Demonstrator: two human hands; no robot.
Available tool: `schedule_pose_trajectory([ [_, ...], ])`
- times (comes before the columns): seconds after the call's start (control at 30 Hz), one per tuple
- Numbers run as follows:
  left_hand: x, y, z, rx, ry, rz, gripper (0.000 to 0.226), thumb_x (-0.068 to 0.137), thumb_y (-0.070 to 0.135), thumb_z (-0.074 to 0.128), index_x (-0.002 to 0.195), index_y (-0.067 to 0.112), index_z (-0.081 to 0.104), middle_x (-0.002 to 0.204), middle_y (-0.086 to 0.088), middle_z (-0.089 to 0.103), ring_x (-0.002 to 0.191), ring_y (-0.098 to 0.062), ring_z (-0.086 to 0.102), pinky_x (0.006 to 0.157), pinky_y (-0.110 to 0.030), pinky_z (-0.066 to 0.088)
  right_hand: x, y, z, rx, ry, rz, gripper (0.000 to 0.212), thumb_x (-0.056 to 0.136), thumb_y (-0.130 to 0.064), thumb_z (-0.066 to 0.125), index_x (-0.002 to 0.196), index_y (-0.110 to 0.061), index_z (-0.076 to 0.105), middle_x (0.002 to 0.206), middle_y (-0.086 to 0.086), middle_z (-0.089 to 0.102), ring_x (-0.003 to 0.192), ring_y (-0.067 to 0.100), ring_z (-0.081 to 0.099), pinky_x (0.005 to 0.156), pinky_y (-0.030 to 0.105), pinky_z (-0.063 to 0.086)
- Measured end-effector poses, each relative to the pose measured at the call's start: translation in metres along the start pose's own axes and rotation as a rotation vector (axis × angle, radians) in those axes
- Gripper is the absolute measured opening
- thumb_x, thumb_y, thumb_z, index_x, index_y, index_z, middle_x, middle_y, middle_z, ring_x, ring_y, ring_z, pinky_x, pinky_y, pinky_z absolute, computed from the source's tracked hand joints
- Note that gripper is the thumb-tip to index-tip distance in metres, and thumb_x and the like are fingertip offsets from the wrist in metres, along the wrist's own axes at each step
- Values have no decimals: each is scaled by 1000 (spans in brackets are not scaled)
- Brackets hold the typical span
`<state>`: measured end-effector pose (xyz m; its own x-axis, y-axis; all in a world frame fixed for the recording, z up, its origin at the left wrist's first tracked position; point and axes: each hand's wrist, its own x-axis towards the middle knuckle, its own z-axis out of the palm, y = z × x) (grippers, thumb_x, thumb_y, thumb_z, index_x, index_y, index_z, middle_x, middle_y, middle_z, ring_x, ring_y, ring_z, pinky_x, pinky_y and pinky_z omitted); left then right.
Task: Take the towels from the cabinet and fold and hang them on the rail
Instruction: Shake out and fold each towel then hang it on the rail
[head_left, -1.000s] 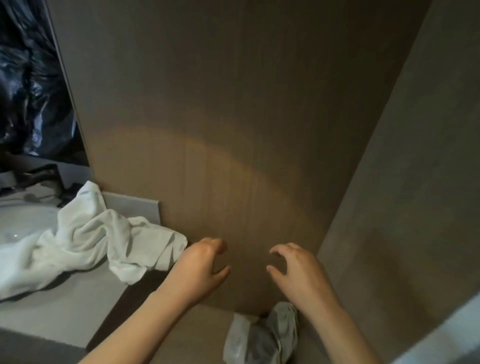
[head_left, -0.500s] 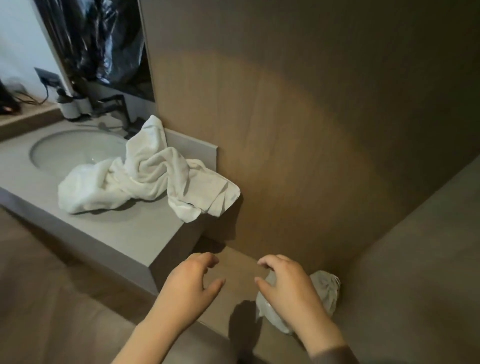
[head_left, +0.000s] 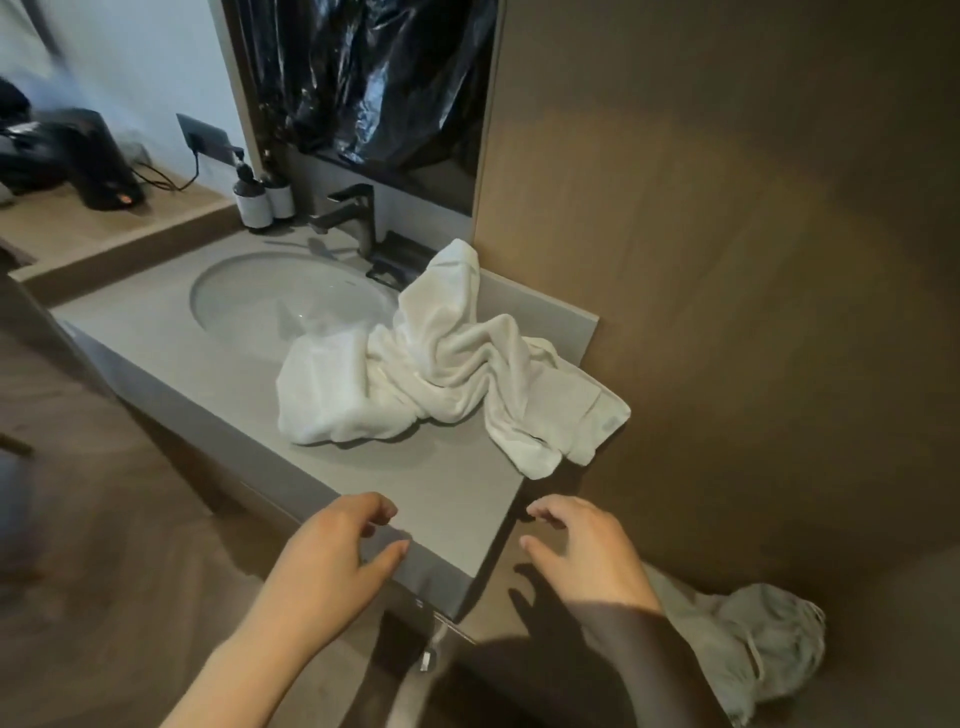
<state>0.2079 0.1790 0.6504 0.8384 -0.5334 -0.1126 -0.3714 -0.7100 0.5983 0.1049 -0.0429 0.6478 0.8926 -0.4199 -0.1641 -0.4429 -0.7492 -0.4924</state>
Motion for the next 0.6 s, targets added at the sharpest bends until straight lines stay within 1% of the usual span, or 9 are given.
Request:
schedule_pose_trajectory([
  [0.07,7,-19,-15,-23,13,-17,32,87,37,67,117,29,60,108,15,60,96,0,56,88,-21,50,13,-17,9,-15,-17,-12,35,90,-36,64,125,-33,59,120,-16,59,96,-6,48,74,8,36],
  [0.17,22,-40,-29,-51,3,-41,31,88,35,67,117,28,60,109,13,60,99,-1,57,91,-25,50,34,-38,17,-4,-53,-13,35,91,-34,63,125,-30,60,120,-15,60,92,-8,47,67,2,34],
  [0.23,35,-50,-36,-73,-13,-48,30,87,35,67,116,28,60,110,13,61,100,-2,57,92,-27,50,49,-47,21,26,-51,-7,33,91,-33,63,124,-29,61,115,-16,59,85,-12,48,63,-2,35],
  [0.3,50,-57,-40,-103,13,-70,27,87,36,68,112,31,61,107,15,61,98,-1,56,91,-28,51,65,-55,23,63,-25,-3,29,91,-33,64,120,-28,63,108,-18,57,81,-19,45,66,-5,35],
  [0.33,57,-60,-43,-110,28,-82,25,86,36,68,110,32,62,106,16,61,98,-1,56,90,-28,51,73,-58,25,66,-3,-7,27,91,-34,64,117,-28,64,106,-18,57,82,-18,46,67,-5,35],
  [0.4,76,-66,-49,-101,40,-83,21,86,35,69,106,32,62,104,16,61,96,-2,57,88,-28,53,92,-64,27,45,37,-21,26,90,-36,65,115,-27,65,100,-19,56,86,-8,50,64,-3,35],
  [0.5,109,-75,-62,-78,47,-65,19,86,35,70,102,30,62,103,13,63,92,-5,59,85,-27,55,129,-72,28,68,50,-31,26,89,-34,68,113,-25,65,99,-18,59,93,-1,54,65,-3,33],
  [0.57,133,-81,-74,-53,52,-63,22,86,36,70,105,29,62,105,13,62,93,-5,59,85,-27,54,156,-78,26,86,56,-32,19,89,-30,67,107,-22,66,99,-12,65,93,4,60,67,1,38],
  [0.6,144,-83,-81,-42,49,-53,23,85,36,70,106,30,61,105,15,62,93,-4,59,85,-27,53,169,-80,25,90,65,-28,17,90,-28,65,105,-21,66,99,-8,69,94,7,63,71,6,44],
])
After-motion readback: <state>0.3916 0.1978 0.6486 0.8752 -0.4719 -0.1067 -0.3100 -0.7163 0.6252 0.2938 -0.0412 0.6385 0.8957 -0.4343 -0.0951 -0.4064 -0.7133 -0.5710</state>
